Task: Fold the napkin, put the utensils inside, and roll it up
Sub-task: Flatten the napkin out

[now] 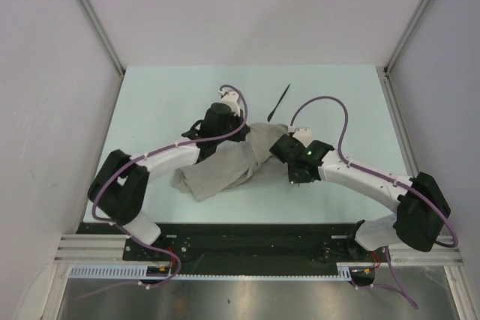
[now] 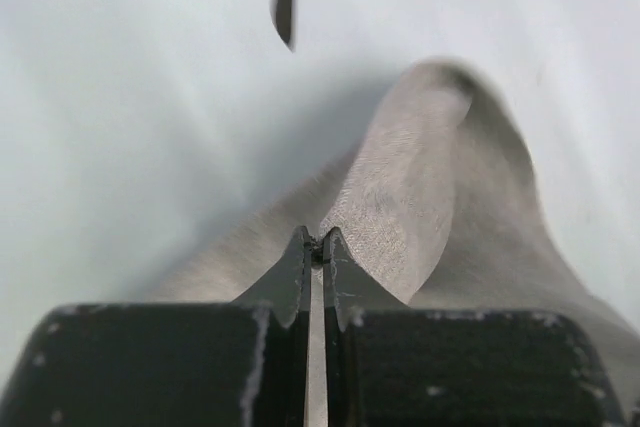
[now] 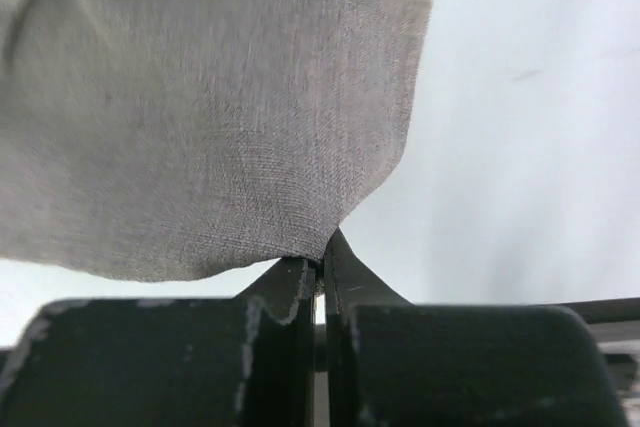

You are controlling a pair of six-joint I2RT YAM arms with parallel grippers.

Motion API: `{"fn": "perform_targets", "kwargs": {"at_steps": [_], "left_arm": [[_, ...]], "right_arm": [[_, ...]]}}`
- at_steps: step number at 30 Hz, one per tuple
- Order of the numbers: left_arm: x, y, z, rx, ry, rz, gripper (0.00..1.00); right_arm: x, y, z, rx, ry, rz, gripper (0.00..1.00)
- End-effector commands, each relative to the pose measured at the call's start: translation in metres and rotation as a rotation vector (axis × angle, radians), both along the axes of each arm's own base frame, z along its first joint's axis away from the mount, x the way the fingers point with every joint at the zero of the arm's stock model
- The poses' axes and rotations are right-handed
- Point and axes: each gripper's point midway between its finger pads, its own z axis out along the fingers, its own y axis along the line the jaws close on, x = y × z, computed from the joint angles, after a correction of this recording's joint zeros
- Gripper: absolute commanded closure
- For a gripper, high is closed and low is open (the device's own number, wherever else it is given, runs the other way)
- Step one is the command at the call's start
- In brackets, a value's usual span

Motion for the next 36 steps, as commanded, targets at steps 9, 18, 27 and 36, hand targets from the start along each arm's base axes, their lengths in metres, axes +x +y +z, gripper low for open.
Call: {"fn": "perform_targets", "kwargs": {"at_steps": [9, 18, 27, 36], "left_arm": [[0.016, 0.139, 0.267, 0.063, -0.609, 0.428, 1.00], [-0.068, 0.225, 0.392, 0.103, -0.850, 0.575, 1.00], [-0.142, 0.273, 0.444, 0.064, -0.949, 0.639, 1.00], [-0.181, 0.309, 0.464, 0.016, -0.985, 0.745, 1.00]], "right_arm": [[0.083, -0.073, 0.203, -0.384, -0.676, -0.130, 1.00], [0.089, -0.079, 0.352, -0.227, -1.117, -0.109, 1.00], [0.067, -0.071, 0.427, -0.181, -1.371, 0.069, 1.00], [0.063, -0.033, 0.462, -0.120, -1.485, 0.185, 1.00]]}}
